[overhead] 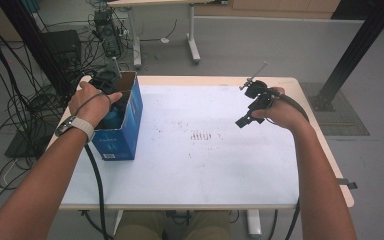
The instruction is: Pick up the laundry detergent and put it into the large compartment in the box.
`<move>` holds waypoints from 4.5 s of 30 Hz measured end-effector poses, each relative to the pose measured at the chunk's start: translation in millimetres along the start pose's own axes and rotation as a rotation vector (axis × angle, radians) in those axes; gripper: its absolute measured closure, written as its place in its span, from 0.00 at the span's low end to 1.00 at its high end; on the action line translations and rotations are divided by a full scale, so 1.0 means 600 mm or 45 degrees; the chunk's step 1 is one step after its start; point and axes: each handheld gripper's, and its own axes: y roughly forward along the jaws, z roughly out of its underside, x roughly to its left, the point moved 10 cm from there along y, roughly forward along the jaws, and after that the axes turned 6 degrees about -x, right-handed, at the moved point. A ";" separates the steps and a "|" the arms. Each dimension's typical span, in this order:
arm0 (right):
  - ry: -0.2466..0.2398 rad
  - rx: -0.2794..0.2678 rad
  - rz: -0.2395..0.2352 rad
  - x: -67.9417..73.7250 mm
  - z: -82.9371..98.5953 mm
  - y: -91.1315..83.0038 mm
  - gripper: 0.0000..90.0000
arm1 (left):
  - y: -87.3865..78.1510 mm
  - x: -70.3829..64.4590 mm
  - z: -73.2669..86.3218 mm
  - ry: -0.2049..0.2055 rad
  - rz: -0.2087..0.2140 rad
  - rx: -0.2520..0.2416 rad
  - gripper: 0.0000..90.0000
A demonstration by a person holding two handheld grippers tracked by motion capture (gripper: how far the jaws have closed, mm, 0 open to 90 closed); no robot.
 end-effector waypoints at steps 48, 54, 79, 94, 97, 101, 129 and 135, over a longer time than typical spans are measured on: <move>0.020 -0.010 0.046 0.016 0.007 -0.040 0.12 | -0.221 -0.073 -0.021 0.478 0.111 -0.235 0.06; 0.022 -0.007 0.048 0.018 0.004 -0.044 0.12 | -0.238 -0.113 -0.024 0.647 0.148 -0.222 0.06; 0.031 -0.022 0.042 0.023 0.010 -0.055 0.12 | -0.217 -0.217 -0.015 1.172 0.347 -0.163 0.05; 0.047 -0.028 0.052 0.027 0.019 -0.060 0.12 | -0.172 -0.256 0.004 1.381 0.420 -0.140 0.06; 0.039 -0.029 0.054 0.027 0.017 -0.061 0.12 | -0.160 -0.263 0.005 1.396 0.424 -0.132 0.06; 0.037 -0.032 0.055 0.029 0.015 -0.063 0.12 | -0.147 -0.268 0.005 1.406 0.443 -0.125 0.06; 0.055 -0.025 0.058 0.025 0.018 -0.059 0.12 | -0.122 -0.273 0.003 1.422 0.497 -0.133 0.06; 0.056 -0.024 0.057 0.026 0.019 -0.057 0.12 | -0.121 -0.271 0.004 1.424 0.499 -0.130 0.06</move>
